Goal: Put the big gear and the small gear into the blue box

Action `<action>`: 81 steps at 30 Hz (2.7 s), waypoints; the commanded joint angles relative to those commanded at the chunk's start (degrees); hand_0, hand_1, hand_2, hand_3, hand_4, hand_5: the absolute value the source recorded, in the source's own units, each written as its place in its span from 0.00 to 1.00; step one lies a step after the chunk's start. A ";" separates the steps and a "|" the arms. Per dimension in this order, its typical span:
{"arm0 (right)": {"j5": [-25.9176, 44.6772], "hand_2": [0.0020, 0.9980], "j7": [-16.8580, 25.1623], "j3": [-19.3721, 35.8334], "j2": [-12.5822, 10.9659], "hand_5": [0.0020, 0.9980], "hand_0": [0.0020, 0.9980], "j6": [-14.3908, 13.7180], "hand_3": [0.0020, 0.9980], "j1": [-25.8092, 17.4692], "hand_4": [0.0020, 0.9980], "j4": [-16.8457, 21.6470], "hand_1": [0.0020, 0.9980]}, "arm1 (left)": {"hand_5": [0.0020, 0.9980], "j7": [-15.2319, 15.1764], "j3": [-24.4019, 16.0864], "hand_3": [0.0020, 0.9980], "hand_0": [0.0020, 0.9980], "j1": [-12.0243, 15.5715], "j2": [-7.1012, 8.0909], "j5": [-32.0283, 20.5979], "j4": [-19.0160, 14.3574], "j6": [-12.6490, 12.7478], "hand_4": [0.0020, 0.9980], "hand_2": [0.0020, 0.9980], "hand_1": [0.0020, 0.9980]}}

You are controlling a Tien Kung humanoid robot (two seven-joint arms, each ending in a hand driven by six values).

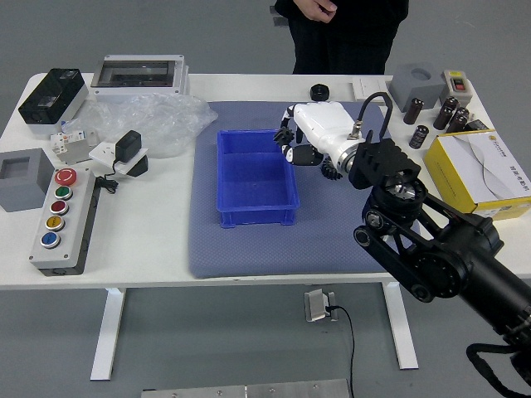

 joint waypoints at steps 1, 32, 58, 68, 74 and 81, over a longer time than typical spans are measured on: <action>0.00 0.45 0.00 -0.45 0.56 0.31 0.54 0.02 0.56 0.33 0.47 -0.26 0.42 | 0.36 0.01 -0.02 0.76 0.83 0.03 -0.01 0.06 0.00 -0.01 0.67 0.78 0.79; 0.00 0.75 0.46 -0.59 1.75 0.53 0.65 4.41 0.81 0.70 0.77 -1.50 0.62 | 0.36 0.00 0.26 0.76 0.83 0.12 -0.28 0.02 0.00 -0.17 0.66 0.78 0.79; 0.00 0.82 5.31 1.59 -6.53 0.43 0.77 7.54 0.85 3.02 0.73 -14.99 0.72 | 0.35 0.05 0.26 0.76 0.83 -0.03 -0.24 0.00 0.00 -0.16 0.66 0.78 0.79; 0.00 0.84 5.84 -1.68 -5.11 0.42 0.78 9.12 0.88 6.51 0.73 -21.63 0.73 | 0.36 0.05 0.28 0.76 0.83 -0.14 -0.35 0.08 0.00 -0.19 0.67 0.78 0.79; 0.00 0.84 5.83 -3.47 -3.79 0.39 0.78 9.56 0.88 8.25 0.72 -24.50 0.73 | 0.36 0.07 0.25 0.76 0.83 -0.17 -0.36 0.15 0.00 -0.21 0.66 0.78 0.79; 0.00 0.83 5.92 -4.78 -1.75 0.38 0.78 9.53 0.87 10.04 0.72 -27.51 0.73 | 0.36 0.10 0.23 0.76 0.83 -0.24 -0.44 0.31 0.00 -0.25 0.67 0.78 0.79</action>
